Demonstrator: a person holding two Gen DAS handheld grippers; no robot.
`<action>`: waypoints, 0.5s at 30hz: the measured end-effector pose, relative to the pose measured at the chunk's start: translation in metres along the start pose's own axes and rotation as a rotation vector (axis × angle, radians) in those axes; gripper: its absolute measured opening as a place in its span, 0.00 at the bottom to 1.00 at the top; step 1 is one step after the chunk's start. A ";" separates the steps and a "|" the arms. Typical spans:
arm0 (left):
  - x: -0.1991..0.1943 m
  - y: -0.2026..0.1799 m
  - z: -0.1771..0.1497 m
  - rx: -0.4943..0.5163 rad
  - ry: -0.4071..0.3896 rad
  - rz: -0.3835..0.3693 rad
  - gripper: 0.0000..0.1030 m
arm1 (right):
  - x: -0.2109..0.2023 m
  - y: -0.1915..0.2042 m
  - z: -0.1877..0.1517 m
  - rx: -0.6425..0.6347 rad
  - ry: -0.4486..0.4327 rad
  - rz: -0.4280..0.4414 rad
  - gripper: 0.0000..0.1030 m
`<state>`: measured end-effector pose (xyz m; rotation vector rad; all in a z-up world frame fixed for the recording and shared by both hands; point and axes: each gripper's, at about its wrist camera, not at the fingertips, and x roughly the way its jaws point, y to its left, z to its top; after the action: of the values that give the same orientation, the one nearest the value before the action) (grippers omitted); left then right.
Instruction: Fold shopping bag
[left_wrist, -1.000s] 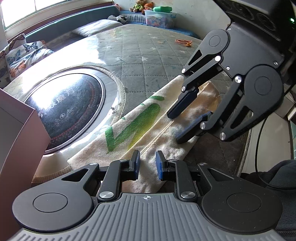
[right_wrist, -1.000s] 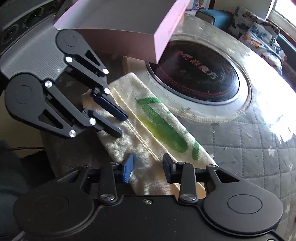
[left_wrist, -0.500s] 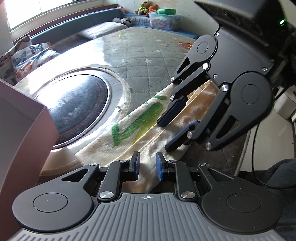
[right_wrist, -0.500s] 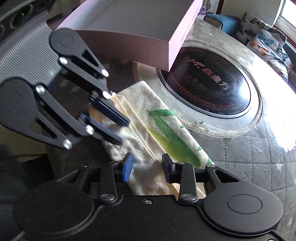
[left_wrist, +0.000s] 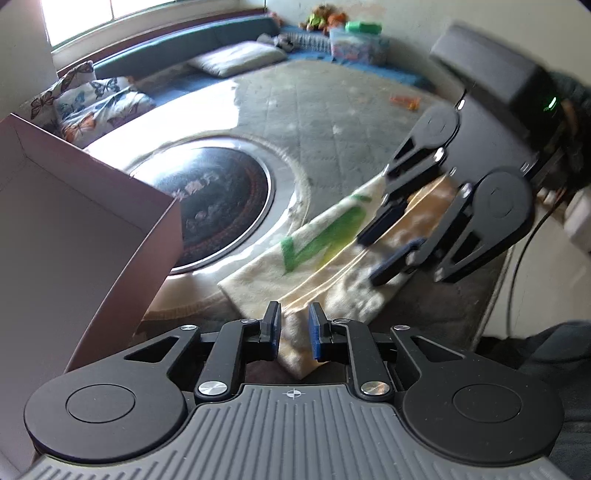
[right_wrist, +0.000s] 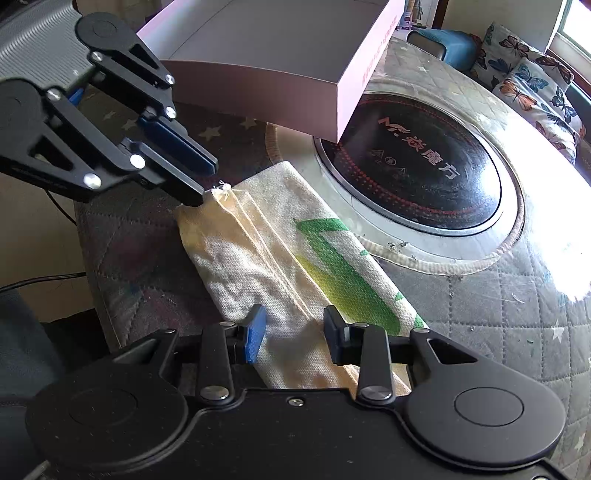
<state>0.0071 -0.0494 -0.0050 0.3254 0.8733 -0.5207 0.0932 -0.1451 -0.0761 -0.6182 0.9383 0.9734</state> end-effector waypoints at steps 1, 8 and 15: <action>0.002 0.001 0.000 -0.002 0.003 -0.003 0.11 | 0.000 0.000 0.000 0.000 -0.001 0.000 0.35; 0.011 0.001 0.000 0.003 0.034 -0.007 0.07 | -0.001 0.000 -0.001 0.001 -0.005 0.000 0.35; 0.009 0.001 0.007 0.000 0.045 -0.008 0.07 | -0.002 0.001 -0.001 0.000 -0.007 -0.007 0.35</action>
<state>0.0172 -0.0545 -0.0076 0.3345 0.9183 -0.5226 0.0917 -0.1459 -0.0752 -0.6177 0.9292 0.9690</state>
